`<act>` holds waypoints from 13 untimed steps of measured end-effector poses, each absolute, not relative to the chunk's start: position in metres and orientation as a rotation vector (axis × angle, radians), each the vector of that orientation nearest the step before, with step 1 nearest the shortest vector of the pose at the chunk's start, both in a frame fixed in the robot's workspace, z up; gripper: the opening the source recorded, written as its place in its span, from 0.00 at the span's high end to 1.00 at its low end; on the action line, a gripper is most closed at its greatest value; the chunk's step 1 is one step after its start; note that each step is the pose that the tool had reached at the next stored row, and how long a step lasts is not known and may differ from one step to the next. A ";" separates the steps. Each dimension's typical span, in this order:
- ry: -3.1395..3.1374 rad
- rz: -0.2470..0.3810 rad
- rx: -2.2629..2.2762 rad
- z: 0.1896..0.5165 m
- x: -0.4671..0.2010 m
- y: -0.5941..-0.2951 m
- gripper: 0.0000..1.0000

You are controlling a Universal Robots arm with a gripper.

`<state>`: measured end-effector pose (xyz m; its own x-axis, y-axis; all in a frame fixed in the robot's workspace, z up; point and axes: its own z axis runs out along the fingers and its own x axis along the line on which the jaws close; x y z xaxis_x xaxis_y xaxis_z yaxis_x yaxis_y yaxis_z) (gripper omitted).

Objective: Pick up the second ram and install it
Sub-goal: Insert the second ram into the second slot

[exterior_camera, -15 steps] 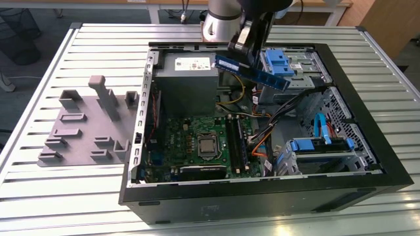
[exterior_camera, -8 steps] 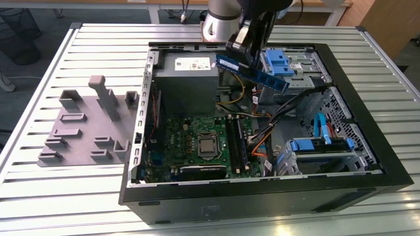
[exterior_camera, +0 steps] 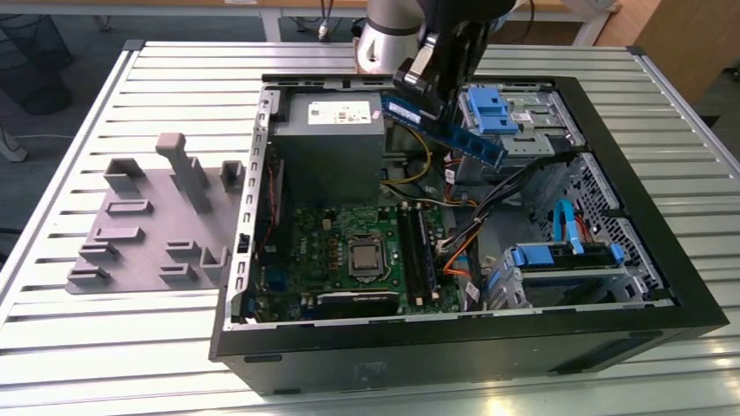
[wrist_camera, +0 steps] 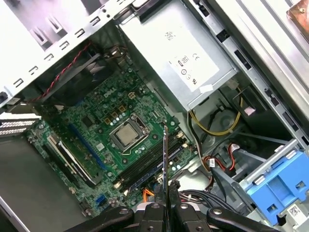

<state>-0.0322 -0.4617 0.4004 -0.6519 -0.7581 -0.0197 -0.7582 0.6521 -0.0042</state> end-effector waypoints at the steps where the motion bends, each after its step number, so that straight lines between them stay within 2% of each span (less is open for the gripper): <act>1: 2.844 0.007 -1.289 0.400 -0.032 -0.462 0.86; 13: 2.909 0.005 -1.132 0.400 -0.032 -0.462 0.86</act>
